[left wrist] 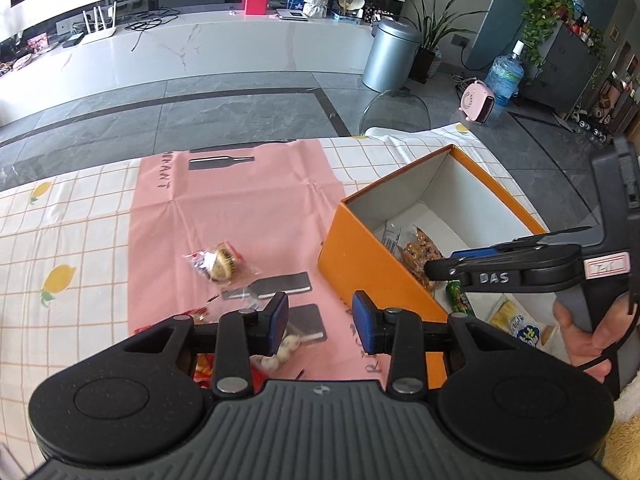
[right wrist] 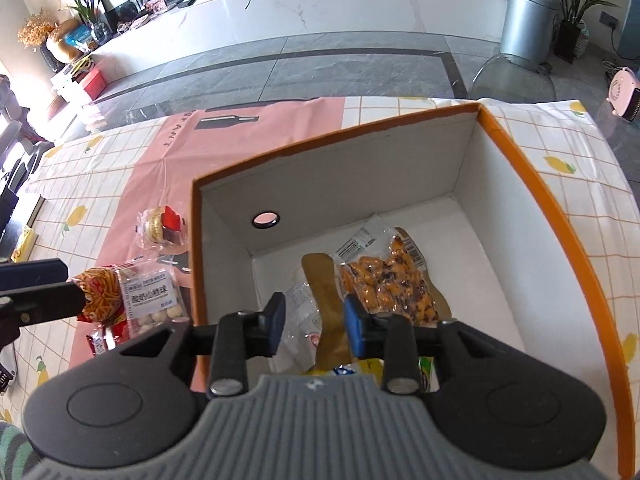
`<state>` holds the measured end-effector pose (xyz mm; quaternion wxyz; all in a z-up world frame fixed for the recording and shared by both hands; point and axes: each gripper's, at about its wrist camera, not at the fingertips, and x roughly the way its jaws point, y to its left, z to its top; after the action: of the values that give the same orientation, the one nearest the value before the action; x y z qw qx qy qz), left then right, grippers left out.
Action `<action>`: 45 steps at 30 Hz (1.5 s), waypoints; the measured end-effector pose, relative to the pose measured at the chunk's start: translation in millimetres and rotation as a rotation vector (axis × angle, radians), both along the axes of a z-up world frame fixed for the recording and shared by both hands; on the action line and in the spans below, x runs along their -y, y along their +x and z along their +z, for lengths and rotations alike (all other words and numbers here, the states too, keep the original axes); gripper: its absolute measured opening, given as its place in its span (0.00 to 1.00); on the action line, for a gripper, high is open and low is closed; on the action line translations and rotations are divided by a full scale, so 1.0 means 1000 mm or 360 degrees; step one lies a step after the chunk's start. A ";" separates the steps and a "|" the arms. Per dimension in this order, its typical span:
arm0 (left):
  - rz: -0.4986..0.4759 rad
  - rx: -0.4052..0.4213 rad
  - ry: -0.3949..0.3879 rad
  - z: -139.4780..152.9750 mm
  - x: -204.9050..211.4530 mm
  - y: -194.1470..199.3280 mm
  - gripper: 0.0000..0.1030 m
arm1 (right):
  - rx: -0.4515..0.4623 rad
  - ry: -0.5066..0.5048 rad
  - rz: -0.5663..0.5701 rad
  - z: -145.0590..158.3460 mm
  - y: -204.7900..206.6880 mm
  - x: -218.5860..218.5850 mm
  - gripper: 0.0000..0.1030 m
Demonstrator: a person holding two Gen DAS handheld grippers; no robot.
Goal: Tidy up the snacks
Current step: 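Move both tools back over the remaining snacks on the table, then grasp the red Mimi chip bag with left tool while right tool grasps yogurt-ball pack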
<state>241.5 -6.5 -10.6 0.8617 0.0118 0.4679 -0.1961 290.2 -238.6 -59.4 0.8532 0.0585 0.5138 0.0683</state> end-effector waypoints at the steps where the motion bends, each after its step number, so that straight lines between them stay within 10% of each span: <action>1: 0.0016 0.0003 -0.0002 0.002 -0.006 -0.005 0.41 | 0.0028 0.0003 -0.0011 0.007 -0.007 -0.001 0.31; 19: 0.0312 0.0190 -0.0094 0.011 -0.086 -0.103 0.46 | 0.0695 0.0226 0.0055 0.058 -0.166 -0.087 0.37; 26: 0.0325 0.0212 -0.0109 -0.010 -0.101 -0.117 0.56 | 0.0708 0.0179 0.0050 0.025 -0.190 -0.120 0.53; 45: 0.0339 0.0091 -0.0098 -0.060 -0.111 -0.042 0.72 | 0.0475 0.0000 0.0238 -0.041 -0.105 -0.148 0.53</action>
<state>199.5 104.6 -70.3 0.8906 -0.0588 0.4355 -0.1171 185.0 -91.1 -100.3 0.9125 0.0093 0.3843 0.1396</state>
